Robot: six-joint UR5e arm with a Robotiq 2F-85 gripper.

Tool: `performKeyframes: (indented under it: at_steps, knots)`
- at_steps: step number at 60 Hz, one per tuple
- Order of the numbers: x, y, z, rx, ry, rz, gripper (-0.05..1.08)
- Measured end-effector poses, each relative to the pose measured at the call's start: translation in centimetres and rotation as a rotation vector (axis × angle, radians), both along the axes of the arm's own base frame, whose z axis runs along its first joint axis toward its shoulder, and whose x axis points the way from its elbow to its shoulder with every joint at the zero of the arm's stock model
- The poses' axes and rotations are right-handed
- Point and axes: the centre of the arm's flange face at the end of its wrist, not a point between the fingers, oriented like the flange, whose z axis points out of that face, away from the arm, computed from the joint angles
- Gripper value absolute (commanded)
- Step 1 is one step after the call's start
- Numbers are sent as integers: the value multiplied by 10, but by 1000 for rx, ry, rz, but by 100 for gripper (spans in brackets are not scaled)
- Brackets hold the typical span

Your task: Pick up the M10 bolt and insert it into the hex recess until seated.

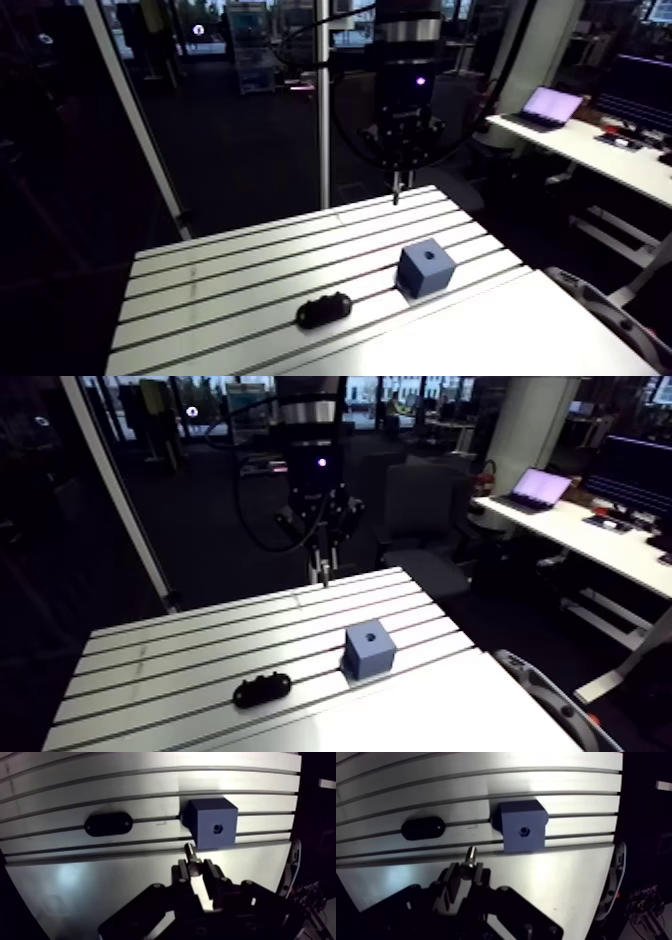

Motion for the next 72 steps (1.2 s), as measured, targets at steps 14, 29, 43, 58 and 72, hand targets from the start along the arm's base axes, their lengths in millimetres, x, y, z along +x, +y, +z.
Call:
performKeyframes:
  at_steps: [14,29,43,58,72]
  knots:
    - [-1,24,2,2,-19,22,104]
    - [3,42,-10,-29,-55,15,106]
    - [6,61,-22,-43,-83,-10,106]
    - [8,63,-26,-41,-73,3,107]
    - [8,55,-24,-26,-28,63,107]
